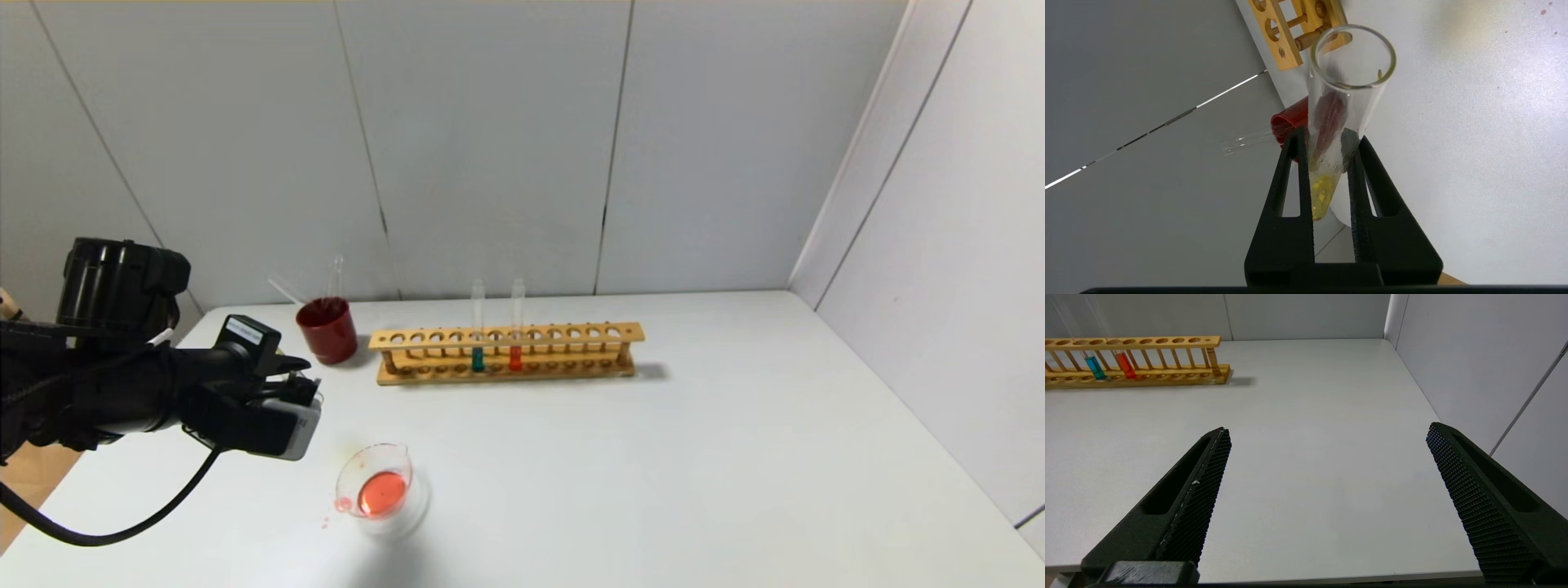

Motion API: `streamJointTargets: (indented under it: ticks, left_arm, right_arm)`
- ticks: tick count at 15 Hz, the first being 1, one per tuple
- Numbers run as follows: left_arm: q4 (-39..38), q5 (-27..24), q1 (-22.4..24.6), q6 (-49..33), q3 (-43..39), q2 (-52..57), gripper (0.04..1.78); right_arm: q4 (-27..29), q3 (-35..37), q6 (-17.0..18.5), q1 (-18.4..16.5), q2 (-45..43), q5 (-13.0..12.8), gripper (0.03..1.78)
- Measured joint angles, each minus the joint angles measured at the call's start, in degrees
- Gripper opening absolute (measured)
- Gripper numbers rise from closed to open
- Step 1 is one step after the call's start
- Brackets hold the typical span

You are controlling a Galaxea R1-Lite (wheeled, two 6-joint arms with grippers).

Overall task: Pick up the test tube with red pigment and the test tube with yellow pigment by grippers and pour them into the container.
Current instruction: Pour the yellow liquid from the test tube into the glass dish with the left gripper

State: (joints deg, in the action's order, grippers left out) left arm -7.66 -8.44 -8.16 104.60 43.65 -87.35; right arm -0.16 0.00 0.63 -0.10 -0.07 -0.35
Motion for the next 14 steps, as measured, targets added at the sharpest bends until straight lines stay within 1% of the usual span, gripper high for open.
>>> streamJointTargets:
  ticks: [14]
  left_arm:
    - [-0.35, -1.23, -1.6, -0.46, 0.3, -1.1, 0.3]
  right_arm:
    - [0.0, 0.0, -0.01, 0.0, 0.0, 0.0, 1.75]
